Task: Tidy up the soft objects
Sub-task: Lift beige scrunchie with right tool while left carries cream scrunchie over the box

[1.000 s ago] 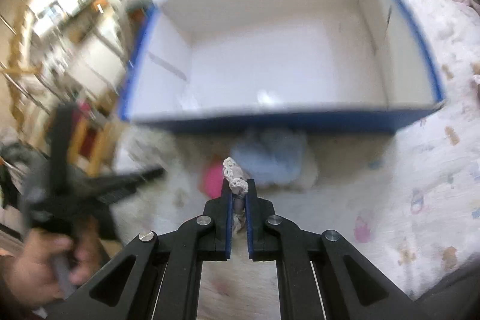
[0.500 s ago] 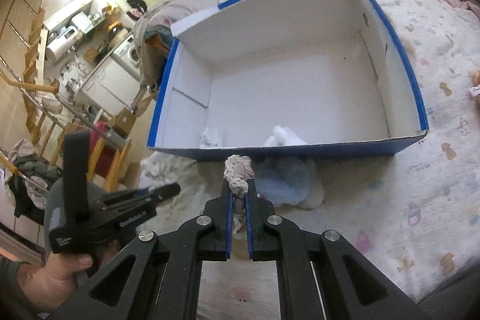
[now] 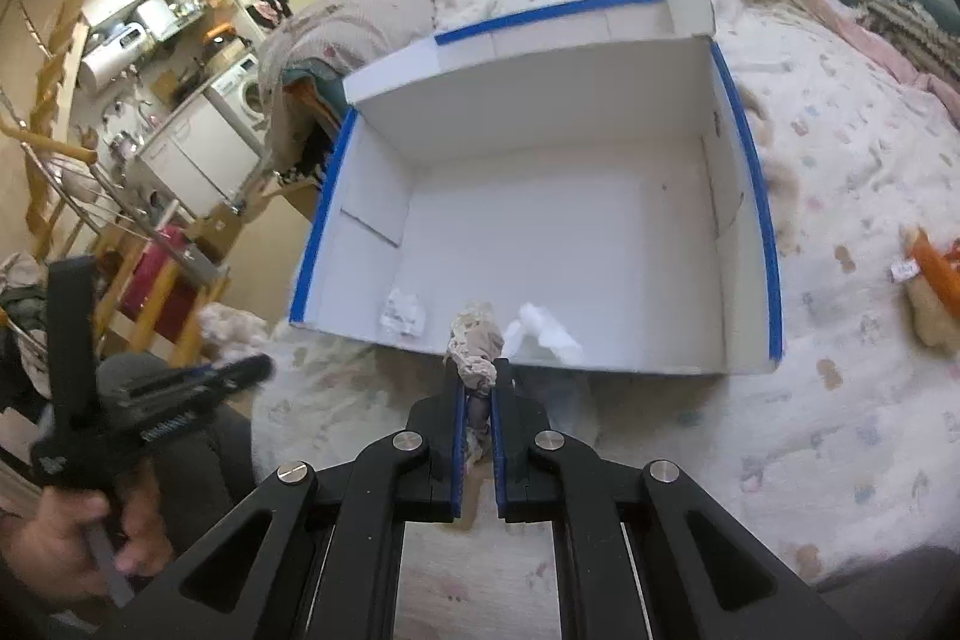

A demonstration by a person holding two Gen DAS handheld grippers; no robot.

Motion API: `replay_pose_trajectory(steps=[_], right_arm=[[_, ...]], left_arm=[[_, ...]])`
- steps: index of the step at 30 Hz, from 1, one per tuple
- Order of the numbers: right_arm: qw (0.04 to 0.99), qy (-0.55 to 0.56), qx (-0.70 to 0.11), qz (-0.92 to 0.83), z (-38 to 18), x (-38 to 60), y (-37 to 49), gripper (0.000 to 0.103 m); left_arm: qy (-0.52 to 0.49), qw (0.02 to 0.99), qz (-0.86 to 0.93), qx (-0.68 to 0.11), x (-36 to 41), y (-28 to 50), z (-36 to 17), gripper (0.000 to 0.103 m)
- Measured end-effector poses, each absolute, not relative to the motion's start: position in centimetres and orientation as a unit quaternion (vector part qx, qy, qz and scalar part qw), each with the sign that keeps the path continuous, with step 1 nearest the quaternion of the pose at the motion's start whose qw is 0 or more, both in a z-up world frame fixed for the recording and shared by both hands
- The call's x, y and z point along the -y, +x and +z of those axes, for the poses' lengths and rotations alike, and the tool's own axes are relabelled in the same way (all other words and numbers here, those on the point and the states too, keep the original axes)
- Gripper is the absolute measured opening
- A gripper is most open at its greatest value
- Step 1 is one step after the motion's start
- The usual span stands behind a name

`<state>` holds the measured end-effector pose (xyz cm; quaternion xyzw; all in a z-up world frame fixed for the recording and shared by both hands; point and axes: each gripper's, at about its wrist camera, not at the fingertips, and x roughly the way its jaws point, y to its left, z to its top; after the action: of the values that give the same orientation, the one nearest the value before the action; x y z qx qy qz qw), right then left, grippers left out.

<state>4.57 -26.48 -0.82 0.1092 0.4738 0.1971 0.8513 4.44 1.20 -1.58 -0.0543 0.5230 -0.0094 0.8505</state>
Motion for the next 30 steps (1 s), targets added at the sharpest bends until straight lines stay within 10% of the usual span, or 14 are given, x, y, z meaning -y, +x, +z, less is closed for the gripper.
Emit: replay_pose_trajectory(steps=[30], right_arm=[[0.863, 0.140, -0.471, 0.117, -1.3, 27.2, 13.8, 0.009]], left_arm=[[0.001, 0.860, -0.024, -0.509, 4.4, 17.7, -0.7, 0.011]])
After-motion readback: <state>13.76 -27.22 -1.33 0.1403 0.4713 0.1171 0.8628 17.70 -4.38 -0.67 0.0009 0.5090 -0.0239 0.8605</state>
